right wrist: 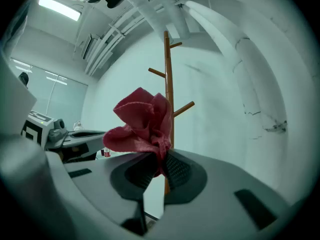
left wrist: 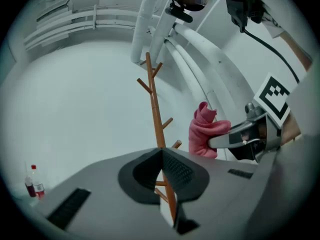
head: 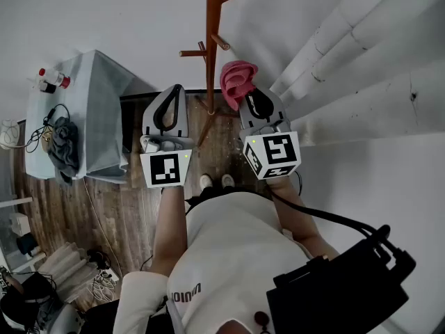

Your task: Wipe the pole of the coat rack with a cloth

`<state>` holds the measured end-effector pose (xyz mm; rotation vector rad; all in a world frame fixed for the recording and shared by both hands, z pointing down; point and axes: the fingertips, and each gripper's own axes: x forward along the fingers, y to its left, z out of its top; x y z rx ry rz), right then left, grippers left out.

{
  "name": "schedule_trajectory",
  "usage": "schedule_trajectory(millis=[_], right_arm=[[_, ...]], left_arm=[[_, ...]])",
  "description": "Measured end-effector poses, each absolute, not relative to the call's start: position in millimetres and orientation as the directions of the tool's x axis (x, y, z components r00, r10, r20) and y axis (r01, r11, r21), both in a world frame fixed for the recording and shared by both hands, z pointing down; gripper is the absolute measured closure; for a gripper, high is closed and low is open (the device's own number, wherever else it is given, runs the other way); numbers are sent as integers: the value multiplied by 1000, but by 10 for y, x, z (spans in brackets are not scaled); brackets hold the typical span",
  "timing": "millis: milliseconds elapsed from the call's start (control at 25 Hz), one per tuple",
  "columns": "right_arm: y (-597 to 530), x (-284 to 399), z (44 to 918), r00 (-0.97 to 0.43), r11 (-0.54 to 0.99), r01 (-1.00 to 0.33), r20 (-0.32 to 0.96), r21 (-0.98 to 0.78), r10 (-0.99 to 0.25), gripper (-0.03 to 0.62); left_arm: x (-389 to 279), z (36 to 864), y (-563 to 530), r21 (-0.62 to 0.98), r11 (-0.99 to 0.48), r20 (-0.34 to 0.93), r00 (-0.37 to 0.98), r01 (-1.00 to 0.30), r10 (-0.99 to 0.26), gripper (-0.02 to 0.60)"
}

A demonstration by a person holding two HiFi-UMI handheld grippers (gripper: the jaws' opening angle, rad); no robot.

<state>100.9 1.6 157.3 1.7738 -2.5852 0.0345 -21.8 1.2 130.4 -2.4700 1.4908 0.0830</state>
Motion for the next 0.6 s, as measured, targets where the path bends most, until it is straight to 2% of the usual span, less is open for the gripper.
schedule_trajectory(millis=[600], right_arm=[[27,987,1597,-364,364,-931,21,-15,-931,546]], left_arm=[[-208,1319,47,-203,-444,-173,479,-873,-861,568]])
